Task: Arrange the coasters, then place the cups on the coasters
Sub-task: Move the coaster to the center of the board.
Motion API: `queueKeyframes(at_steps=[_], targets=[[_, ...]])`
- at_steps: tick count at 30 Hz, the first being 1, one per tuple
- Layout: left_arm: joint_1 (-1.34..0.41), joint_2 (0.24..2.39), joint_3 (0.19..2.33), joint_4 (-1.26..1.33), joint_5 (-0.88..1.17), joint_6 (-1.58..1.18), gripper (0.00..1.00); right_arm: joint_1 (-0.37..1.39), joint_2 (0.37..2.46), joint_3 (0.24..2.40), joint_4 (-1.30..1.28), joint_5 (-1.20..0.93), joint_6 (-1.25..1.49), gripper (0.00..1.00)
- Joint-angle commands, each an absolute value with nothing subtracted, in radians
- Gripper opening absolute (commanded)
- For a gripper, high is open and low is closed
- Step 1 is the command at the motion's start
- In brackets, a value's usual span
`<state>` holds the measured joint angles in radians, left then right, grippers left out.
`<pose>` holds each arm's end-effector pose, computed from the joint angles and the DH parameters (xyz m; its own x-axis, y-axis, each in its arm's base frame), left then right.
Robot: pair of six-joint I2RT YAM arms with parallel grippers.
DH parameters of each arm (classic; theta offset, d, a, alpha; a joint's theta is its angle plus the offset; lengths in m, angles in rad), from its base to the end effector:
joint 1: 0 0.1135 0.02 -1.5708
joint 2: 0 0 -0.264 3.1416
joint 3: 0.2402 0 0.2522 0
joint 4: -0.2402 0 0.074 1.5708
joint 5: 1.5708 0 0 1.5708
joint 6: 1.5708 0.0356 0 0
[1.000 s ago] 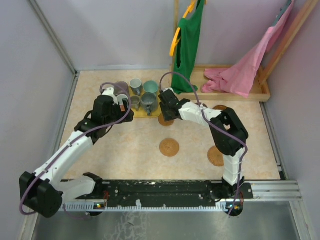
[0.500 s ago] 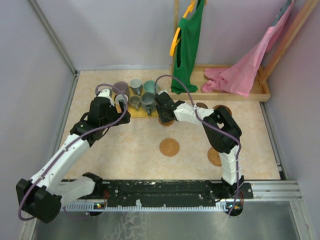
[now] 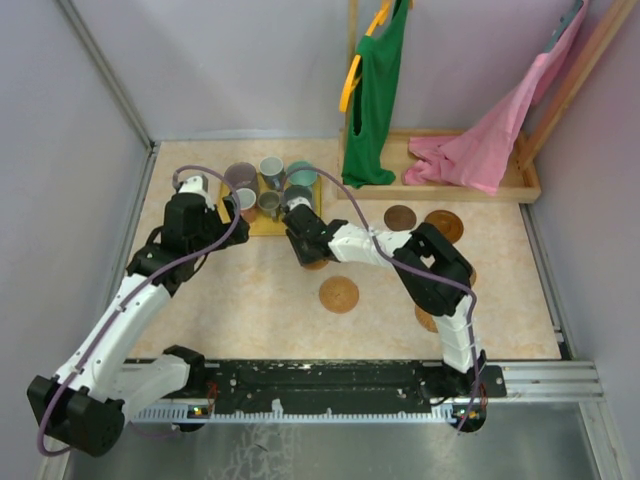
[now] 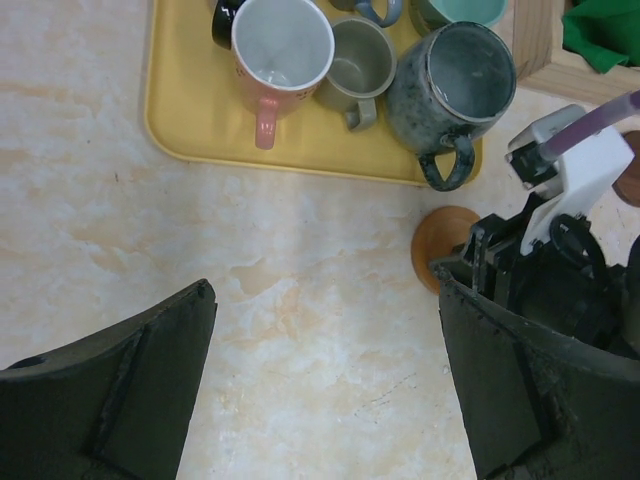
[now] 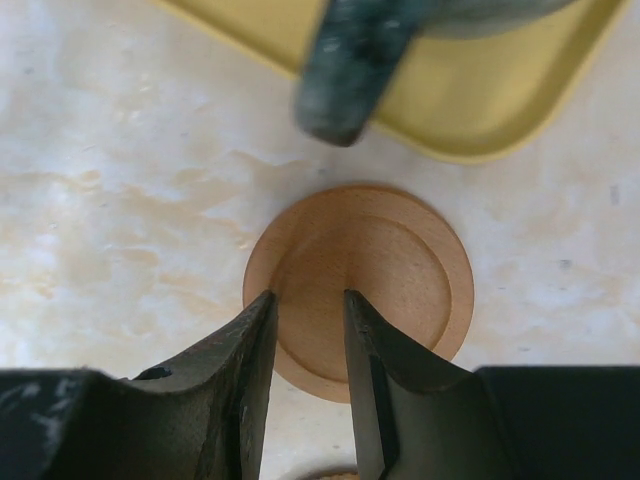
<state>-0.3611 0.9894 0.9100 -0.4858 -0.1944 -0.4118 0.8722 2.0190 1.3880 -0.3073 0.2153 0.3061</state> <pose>0.2045 -0.0699 0.3162 -0.5368 -0.2170 -0.8153 -0.0227 0.9697 -0.2432 0.2836 0.3258 0.1676 -0.6956 -0.3704 -0.6156 -0.4795 0.8774 0.0138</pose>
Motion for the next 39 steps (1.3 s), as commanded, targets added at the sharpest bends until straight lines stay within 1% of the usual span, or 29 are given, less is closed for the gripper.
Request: queueKeyframes(at_steps=[1, 5, 11, 16, 21, 26, 32, 35, 39], targets=[[-0.345, 0.952, 0.954, -0.518, -0.202, -0.407, 0.97, 0.943, 2.076, 1.436, -0.356, 0.150, 0.342, 0.34], [-0.338, 0.927, 0.954, -0.533, -0.201, -0.404, 0.97, 0.983, 2.149, 1.545, -0.383, 0.142, 0.346, 0.34], [-0.332, 0.911, 0.953, -0.562, -0.208, -0.398, 0.97, 0.986, 2.251, 1.698, -0.435, 0.145, 0.351, 0.33], [-0.329, 0.892, 0.950, -0.562, -0.210, -0.393, 0.97, 0.987, 2.229, 1.705, -0.418, 0.133, 0.344, 0.33], [-0.329, 0.904, 0.955, -0.562, -0.199, -0.399, 0.97, 0.987, 2.256, 1.752, -0.449, 0.145, 0.341, 0.33], [-0.328, 0.891, 0.963, -0.557, -0.201, -0.395, 0.97, 0.986, 2.153, 1.704, -0.407, 0.169, 0.331, 0.33], [-0.328, 0.891, 0.992, -0.559, -0.208, -0.383, 0.97, 0.984, 2.028, 1.681, -0.433, 0.210, 0.317, 0.34], [-0.328, 0.895, 0.993, -0.550, -0.189, -0.379, 0.97, 0.982, 1.946, 1.614, -0.428, 0.210, 0.329, 0.34], [-0.328, 0.901, 0.971, -0.531, -0.160, -0.372, 0.96, 0.982, 1.822, 1.461, -0.423, 0.226, 0.367, 0.34]])
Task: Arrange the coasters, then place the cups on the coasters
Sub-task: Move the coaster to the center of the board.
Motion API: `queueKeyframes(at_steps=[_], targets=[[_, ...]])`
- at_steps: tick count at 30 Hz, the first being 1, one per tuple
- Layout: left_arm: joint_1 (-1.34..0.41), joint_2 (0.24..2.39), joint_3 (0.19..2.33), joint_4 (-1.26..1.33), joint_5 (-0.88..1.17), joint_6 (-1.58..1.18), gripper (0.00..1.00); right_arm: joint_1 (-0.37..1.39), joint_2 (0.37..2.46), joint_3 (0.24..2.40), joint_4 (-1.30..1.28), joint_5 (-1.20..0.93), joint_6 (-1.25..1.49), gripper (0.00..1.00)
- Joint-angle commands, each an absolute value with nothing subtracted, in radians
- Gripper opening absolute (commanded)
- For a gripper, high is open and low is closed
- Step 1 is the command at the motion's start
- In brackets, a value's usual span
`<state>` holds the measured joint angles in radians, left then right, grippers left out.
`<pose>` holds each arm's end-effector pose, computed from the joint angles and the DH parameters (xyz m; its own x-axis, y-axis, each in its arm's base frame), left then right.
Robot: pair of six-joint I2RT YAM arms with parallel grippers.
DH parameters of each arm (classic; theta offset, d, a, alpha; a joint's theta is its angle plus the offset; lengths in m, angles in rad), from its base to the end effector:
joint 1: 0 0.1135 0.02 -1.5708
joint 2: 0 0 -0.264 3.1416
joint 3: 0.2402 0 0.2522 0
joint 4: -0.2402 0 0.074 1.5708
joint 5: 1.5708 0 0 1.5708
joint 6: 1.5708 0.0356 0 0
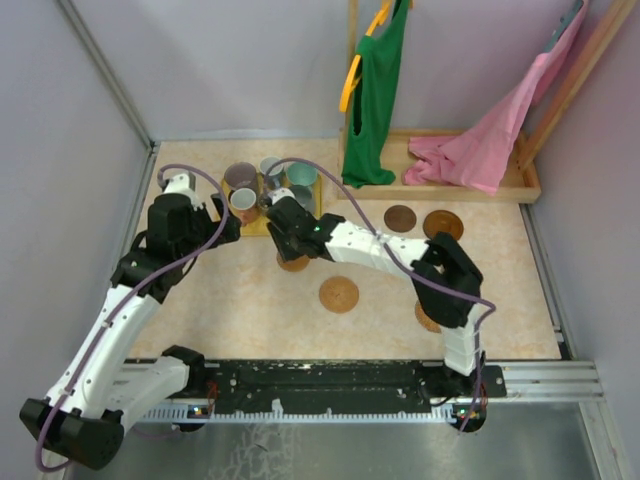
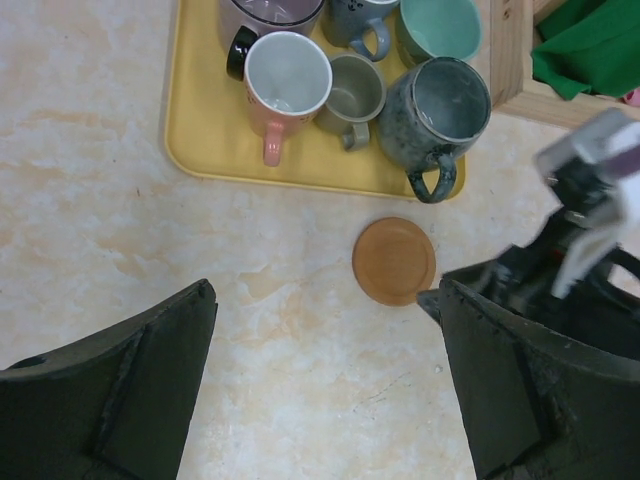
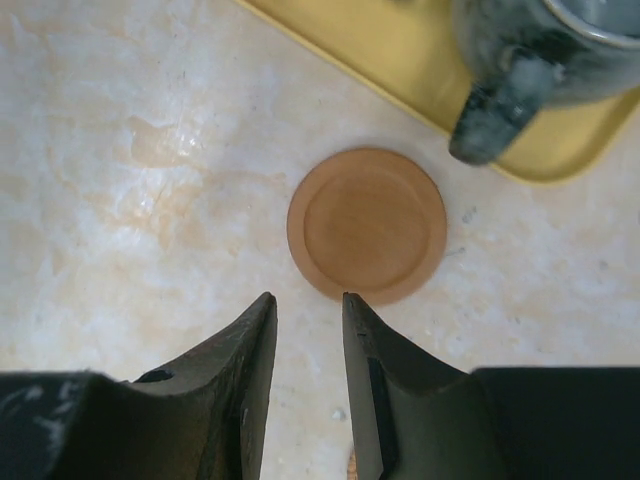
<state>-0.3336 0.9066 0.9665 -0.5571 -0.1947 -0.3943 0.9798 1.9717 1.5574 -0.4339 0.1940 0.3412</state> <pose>0.1855 -0.0570 0.3440 -0.4778 -0.2333 -0.8469 -0.0249 0.9673 -0.2524 0.2528 0.3644 0.2312 -0.6427 -0.3686 -0.6716 -0.5610 0.8234 0.0850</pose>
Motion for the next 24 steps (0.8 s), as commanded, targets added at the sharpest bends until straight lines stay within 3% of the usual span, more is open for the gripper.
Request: queueKeyframes(at_steps=[1, 10, 24], targets=[[-0.328, 0.904, 0.966, -0.527, -0.153, -0.374, 0.96, 0.982, 1.789, 1.397, -0.417, 0.231, 0.380, 0.33], [-0.328, 0.936, 0.930, -0.481, -0.106, -0.371, 0.95, 0.982, 1.596, 1.090, -0.393, 0.248, 0.486, 0.32], [-0.328, 0.945, 0.921, -0.498, -0.107, -0.375, 0.95, 0.982, 1.592, 0.961, -0.367, 0.249, 0.561, 0.31]])
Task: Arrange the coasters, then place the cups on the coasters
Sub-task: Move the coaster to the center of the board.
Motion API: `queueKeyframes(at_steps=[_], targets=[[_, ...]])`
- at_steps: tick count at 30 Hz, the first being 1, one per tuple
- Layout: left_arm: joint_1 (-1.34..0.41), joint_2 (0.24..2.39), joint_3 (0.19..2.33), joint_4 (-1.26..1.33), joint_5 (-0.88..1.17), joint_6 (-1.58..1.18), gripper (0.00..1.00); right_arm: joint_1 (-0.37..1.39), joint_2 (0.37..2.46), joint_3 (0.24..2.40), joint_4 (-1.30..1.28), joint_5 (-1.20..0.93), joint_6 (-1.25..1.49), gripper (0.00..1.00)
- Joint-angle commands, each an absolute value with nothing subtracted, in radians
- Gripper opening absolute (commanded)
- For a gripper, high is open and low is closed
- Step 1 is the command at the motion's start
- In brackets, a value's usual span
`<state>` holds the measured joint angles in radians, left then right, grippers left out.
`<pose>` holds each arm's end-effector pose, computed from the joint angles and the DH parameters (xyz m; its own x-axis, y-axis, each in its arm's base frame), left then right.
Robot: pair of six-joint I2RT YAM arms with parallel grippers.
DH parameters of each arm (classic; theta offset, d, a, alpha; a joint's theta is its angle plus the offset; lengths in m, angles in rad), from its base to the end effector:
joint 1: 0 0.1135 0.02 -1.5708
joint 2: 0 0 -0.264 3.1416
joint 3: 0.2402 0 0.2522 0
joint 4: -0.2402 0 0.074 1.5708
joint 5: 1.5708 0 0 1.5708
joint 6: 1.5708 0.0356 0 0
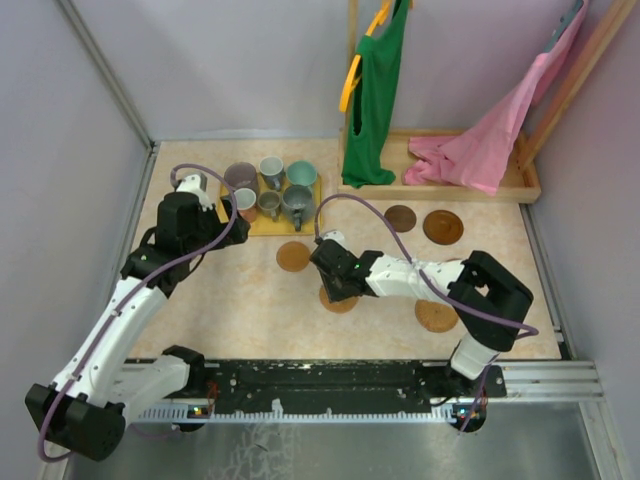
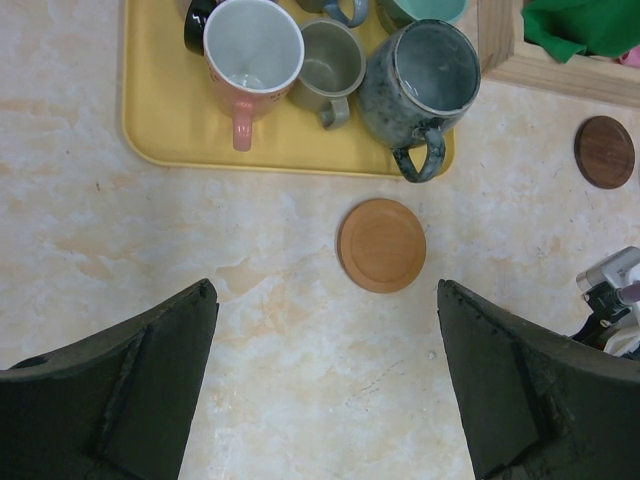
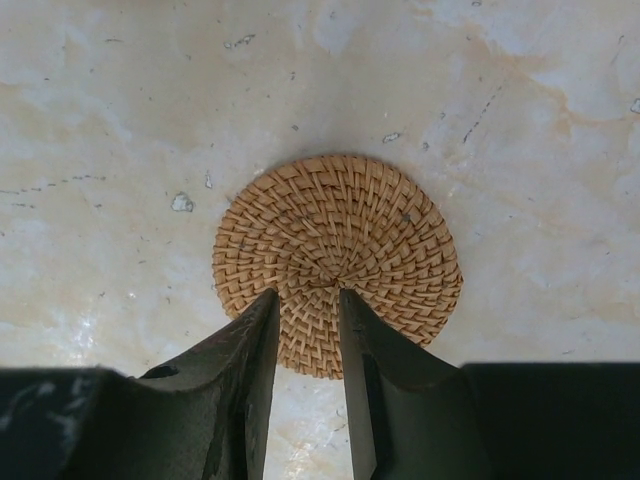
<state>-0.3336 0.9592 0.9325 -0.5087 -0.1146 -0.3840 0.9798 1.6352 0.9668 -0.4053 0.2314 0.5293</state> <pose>0.1988 -0.0646 0.3273 -0.5340 -0.2088 -0.8193 0.0349 0.9628 -0.2681 0.1841 0.2597 0.1767 -0.8001 -0.3103 -0.5134 -0.3977 0.9151 0.0668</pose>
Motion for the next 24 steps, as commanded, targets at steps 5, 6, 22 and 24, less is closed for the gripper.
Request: queueKeyframes(at_steps=[5, 6, 22, 24], targets=[[-0.328, 0.928, 0.918, -0.509, -0.114, -0.379, 0.95, 0.983, 1.581, 0.950, -0.374, 0.242, 0.573, 0.31], [-0.328, 0.924, 0.916, -0.508, -0.114, -0.382, 0.95, 0.983, 1.585, 0.946, -0.375, 0.244, 0.575, 0.31], [-0.328, 0.910, 0.917, -0.527, -0.111, -0.393, 0.95, 0.877, 1.717, 0.952, -0.338, 0.315, 0.546, 0.29], [-0.328, 0.910, 0.917, -0.528, -0.110, -0.393, 0.95, 0.856, 1.739, 0.969, -0.334, 0.325, 0.527, 0.29]])
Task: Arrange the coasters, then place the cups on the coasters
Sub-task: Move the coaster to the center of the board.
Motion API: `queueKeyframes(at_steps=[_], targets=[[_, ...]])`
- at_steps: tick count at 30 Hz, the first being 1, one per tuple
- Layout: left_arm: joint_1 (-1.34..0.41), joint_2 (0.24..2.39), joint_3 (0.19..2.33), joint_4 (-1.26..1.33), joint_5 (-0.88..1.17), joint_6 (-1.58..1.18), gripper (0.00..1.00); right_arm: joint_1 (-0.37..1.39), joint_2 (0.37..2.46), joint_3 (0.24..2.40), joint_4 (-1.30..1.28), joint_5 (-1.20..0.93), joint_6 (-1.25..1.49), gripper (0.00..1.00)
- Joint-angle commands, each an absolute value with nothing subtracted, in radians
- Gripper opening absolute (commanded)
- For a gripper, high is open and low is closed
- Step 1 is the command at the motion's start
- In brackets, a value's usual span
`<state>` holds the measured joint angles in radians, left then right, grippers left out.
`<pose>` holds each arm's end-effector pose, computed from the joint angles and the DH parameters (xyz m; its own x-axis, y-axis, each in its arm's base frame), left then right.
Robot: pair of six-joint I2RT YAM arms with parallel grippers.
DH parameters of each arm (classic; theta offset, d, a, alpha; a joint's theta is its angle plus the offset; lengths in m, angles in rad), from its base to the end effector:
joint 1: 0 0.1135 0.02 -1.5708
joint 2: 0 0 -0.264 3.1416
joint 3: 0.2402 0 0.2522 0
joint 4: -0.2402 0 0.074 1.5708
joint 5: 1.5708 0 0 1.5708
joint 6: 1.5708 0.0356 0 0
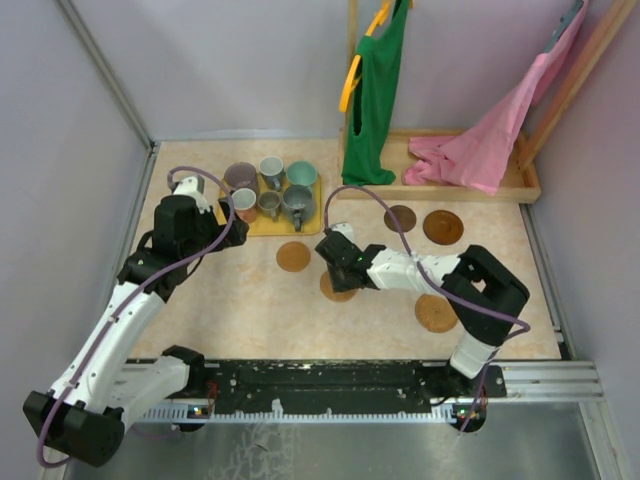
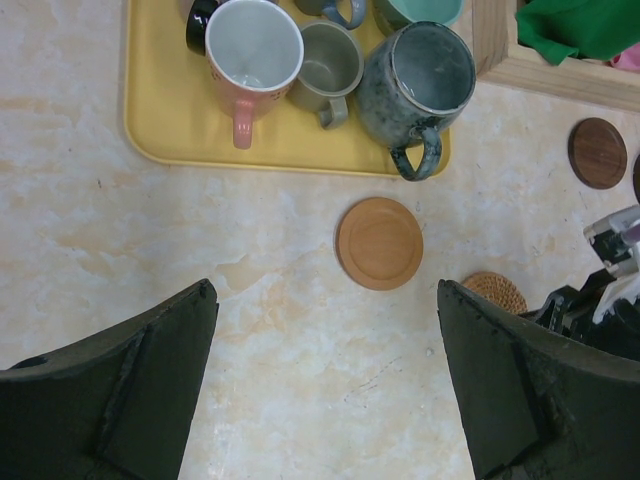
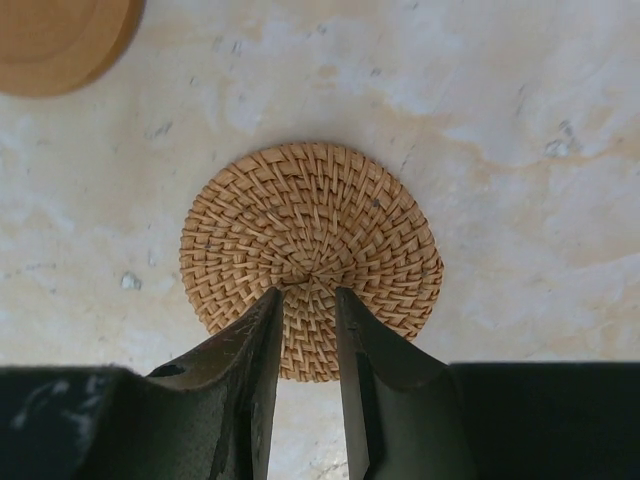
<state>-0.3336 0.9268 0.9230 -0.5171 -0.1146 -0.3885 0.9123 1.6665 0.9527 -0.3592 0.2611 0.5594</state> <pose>0.1918 -0.0621 0.3293 -0.5229 -0.2170 -0.8243 0.0362 0.9605 -0.2759 0.2040 0.2486 0.1660 -0.8212 -0.2235 -0.5251 -0.2984 0.9525 0.0612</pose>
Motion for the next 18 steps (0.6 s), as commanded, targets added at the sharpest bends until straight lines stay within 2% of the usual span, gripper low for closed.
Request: queueKeyframes(at_steps=[1, 18], targets=[[-0.328, 0.911, 0.918, -0.528, -0.110, -0.393, 0.95, 0.848, 1.753, 0.980, -0.337, 0.336, 0.518, 0.29], [-0.328, 0.931, 0.935, -0.523, -0.119, -0.388, 0.95, 0.696, 1.807, 1.015, -0.328, 0.353, 0.447, 0.29]])
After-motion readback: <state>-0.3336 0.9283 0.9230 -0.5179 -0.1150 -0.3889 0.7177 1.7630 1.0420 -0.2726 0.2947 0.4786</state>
